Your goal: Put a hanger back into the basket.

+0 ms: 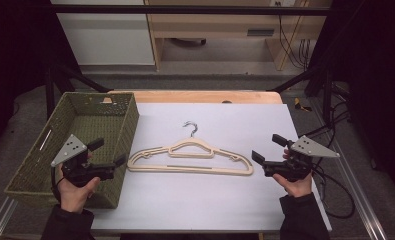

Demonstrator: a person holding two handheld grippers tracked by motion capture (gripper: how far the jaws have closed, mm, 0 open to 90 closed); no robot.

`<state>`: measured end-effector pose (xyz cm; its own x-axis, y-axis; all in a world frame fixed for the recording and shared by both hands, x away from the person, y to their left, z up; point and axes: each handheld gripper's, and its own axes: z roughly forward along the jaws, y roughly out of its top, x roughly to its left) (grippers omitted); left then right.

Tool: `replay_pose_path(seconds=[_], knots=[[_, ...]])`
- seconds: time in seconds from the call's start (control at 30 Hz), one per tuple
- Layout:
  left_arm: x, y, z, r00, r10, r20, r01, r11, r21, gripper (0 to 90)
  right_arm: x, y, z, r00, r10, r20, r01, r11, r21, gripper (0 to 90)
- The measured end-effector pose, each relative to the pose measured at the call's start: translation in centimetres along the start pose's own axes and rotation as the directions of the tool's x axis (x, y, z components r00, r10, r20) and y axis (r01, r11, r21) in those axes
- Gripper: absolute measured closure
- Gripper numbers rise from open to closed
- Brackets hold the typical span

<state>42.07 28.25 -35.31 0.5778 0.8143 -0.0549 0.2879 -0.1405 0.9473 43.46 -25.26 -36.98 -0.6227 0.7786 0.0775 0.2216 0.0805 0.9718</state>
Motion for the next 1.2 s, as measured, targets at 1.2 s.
replay_pose_path(seconds=[1.2], knots=[[0.1, -0.3, 0.2, 0.9996, 0.025, -0.01, -0.025, 0.9991, 0.036, 5.1, 0.0, -1.3, 12.7, 0.9912, -0.099, -0.088, 0.122, 0.942, 0.312, 28.2]])
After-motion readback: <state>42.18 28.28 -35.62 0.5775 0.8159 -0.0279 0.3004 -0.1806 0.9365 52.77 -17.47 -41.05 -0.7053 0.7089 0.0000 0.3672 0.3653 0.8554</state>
